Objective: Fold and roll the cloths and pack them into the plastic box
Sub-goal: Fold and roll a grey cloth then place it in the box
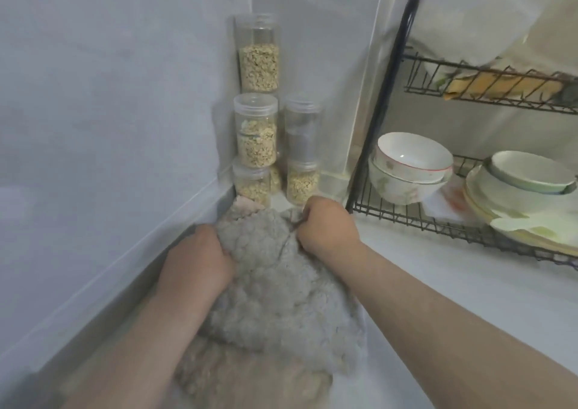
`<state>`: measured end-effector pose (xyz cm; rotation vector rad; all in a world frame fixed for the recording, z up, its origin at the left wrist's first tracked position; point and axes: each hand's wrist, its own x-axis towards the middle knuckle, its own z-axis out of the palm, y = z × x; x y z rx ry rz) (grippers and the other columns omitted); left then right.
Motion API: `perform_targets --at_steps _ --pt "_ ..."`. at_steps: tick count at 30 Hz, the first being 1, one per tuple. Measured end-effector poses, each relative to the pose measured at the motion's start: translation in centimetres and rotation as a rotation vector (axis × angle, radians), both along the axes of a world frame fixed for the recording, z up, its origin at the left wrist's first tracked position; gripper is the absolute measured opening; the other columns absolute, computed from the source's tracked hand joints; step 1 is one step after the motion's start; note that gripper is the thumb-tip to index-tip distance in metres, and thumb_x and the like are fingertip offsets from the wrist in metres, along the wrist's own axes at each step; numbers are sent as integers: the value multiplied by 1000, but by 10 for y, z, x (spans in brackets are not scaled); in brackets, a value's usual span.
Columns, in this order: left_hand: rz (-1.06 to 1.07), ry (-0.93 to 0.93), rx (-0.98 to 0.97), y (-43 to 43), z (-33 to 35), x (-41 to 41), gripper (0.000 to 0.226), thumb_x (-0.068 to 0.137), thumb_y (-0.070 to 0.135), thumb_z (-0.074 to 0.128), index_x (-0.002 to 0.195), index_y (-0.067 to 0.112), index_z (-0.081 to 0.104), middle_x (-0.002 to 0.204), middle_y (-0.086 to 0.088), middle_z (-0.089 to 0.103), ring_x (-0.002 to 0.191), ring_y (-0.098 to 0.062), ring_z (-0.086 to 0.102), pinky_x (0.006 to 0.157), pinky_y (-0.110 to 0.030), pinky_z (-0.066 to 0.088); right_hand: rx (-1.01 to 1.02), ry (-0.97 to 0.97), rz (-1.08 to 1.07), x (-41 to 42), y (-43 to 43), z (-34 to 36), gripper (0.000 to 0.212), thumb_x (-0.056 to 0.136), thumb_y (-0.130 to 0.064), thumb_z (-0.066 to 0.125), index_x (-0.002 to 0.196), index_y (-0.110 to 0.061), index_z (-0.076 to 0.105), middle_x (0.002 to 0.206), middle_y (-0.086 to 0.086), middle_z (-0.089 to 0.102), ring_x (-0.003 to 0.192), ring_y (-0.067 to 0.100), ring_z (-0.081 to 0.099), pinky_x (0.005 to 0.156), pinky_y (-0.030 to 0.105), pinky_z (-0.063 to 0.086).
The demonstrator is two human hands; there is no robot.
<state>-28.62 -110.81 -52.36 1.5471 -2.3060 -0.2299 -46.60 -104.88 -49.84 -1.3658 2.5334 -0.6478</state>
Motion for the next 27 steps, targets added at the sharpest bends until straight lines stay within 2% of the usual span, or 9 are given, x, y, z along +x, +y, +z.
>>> perform_targets --at_steps 3,5,9,12,16,19,21,23,27 --pt "-23 -49 -49 -3 -2 1 11 86 18 53 91 8 55 100 -15 63 95 -34 60 70 -34 42 -195 -5 15 0 15 3 31 80 -8 51 110 -14 52 97 7 58 91 29 56 71 33 46" --pt "-21 -51 -85 0 -3 5 12 86 21 53 92 11 56 100 -14 63 96 -34 59 68 -33 40 -339 -26 9 0 33 11 29 78 -4 48 103 -12 61 92 8 60 85 26 54 65 30 44" --pt "-46 149 -163 19 18 11 14 81 22 57 71 17 50 87 -13 62 86 -35 58 64 -33 38 -612 -110 -20 3 81 41 23 76 -1 46 85 -7 66 80 16 63 75 24 56 57 28 41" --pt "-208 321 -369 41 56 16 23 74 15 61 60 19 43 79 -17 53 79 -39 54 66 -37 40 -709 -167 -67 6 122 75 20 79 -3 46 86 -5 66 75 11 62 70 23 55 58 33 46" --pt "-374 445 -439 83 118 3 10 83 13 53 77 14 45 84 -11 53 80 -34 50 67 -40 41 -800 -116 -193 -12 184 125 17 79 -3 47 86 -1 63 73 19 60 64 20 49 58 34 40" --pt "-448 447 -441 117 155 -23 8 87 17 50 84 16 43 75 -4 51 74 -31 48 60 -37 38 -839 -151 -282 -29 232 154 22 84 3 43 86 -10 60 69 10 57 60 23 54 56 38 50" --pt "-521 449 -470 134 173 -45 9 87 13 50 93 16 43 80 -7 54 76 -31 51 61 -38 39 -853 -181 -324 -45 261 167 25 86 4 40 92 -8 60 78 17 63 68 33 64 67 47 60" --pt "-580 437 -474 150 189 -69 20 86 11 52 106 13 49 93 -13 61 84 -34 55 66 -36 40 -870 -220 -378 -58 289 177 22 87 4 42 97 -2 61 91 26 65 78 41 68 71 53 59" --pt "-662 464 -490 178 208 -90 16 85 6 52 99 8 59 97 -15 58 88 -35 54 66 -31 32 -950 -375 -356 -63 334 182 23 91 4 45 107 4 60 83 13 58 70 26 62 67 34 58"
